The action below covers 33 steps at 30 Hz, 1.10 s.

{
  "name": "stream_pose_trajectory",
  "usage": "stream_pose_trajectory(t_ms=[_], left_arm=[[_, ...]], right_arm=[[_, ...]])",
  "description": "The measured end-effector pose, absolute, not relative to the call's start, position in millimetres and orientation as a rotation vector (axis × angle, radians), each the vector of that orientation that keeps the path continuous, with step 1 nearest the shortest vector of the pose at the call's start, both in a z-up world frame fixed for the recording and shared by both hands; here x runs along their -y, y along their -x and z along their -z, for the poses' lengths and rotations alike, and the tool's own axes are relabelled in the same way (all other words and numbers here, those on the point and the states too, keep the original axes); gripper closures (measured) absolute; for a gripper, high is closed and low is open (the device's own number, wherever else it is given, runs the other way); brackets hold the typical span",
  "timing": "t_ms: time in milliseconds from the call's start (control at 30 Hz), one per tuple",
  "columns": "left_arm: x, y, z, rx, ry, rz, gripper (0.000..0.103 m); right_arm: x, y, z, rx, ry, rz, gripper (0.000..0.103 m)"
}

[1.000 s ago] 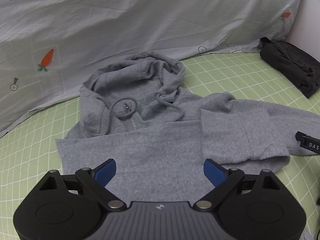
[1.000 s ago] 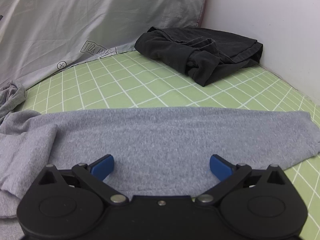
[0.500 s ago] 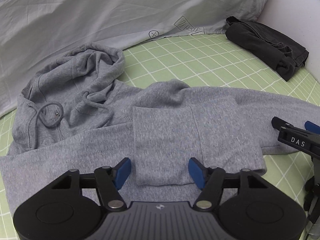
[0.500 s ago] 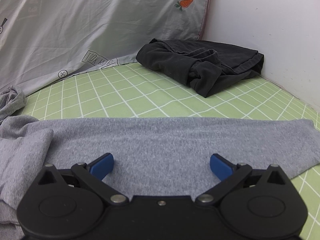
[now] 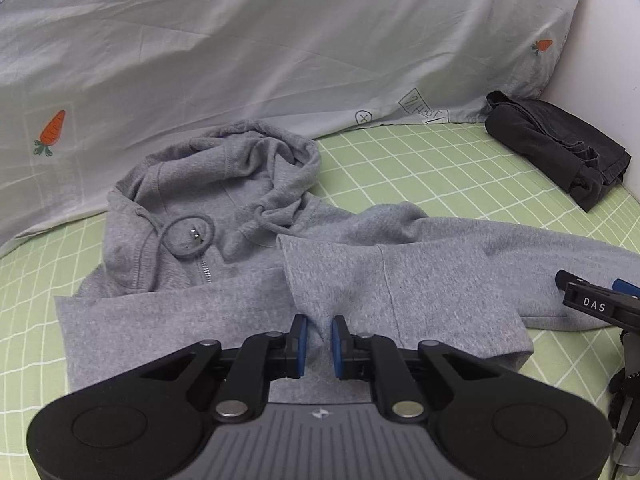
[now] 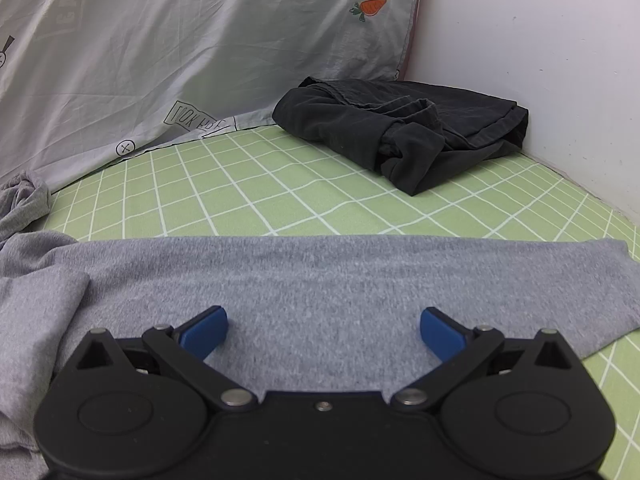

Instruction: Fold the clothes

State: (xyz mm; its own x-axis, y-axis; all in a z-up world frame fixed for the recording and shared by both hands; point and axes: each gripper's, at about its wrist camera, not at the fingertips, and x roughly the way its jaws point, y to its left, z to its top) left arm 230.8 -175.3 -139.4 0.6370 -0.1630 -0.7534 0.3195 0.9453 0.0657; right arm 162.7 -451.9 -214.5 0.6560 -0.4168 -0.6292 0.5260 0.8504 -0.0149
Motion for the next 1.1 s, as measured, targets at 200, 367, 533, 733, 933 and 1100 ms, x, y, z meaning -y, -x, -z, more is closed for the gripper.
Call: stream_pose_trajectory(t_ms=[200, 367, 533, 733, 933, 1100], left_arm=[[125, -218, 126, -0.820, -0.222, 0.118, 0.089], [83, -215, 126, -0.862, -0.155, -0.007, 0.088], [55, -216, 135, -0.932, -0.131, -0.129, 0.081], [35, -219, 146, -1.021, -0.096, -0.219, 0.054], [58, -217, 137, -0.990, -0.173, -0.178, 0.022], [81, -213, 138, -0.993, -0.227, -0.085, 0.021]], right_arm=[[452, -163, 214, -0.667, -0.174, 0.537, 0.000], [452, -163, 214, -0.667, -0.175, 0.537, 0.000], [451, -163, 214, -0.667, -0.175, 0.538, 0.000], [452, -163, 214, -0.666, -0.175, 0.536, 0.000], [457, -163, 214, -0.673, -0.171, 0.511, 0.000], [482, -158, 210, -0.696, -0.172, 0.519, 0.000]])
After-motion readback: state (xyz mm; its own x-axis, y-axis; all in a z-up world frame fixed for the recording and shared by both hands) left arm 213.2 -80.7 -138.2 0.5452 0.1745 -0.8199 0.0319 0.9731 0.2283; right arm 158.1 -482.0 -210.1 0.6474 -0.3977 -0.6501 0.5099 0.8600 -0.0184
